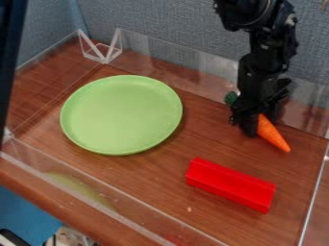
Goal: Put the carrot on the left side
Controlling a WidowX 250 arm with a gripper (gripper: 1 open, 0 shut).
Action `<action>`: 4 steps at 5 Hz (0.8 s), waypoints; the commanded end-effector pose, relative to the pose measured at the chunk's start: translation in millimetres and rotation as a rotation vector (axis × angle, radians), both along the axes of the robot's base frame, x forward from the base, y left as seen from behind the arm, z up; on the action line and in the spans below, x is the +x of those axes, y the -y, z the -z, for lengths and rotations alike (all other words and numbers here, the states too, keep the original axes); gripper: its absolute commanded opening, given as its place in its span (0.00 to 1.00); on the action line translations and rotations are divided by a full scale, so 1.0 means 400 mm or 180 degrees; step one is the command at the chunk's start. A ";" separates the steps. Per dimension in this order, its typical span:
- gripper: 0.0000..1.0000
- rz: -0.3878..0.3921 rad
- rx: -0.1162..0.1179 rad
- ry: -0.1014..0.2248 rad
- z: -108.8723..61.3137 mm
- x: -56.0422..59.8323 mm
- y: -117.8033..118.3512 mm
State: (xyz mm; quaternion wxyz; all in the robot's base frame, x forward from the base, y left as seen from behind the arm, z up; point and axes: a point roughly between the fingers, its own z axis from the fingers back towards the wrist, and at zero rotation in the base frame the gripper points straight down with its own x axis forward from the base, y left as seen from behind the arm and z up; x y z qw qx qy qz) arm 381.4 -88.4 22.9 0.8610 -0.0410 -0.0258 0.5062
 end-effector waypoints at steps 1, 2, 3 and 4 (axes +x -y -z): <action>0.00 0.0070 -0.0026 0.0099 -0.058 -0.024 -0.028; 0.00 0.0126 -0.0057 0.0156 -0.109 -0.063 -0.055; 0.00 0.0154 -0.0096 0.0207 -0.161 -0.108 -0.086; 0.00 0.0149 -0.0054 0.0225 -0.188 -0.175 -0.121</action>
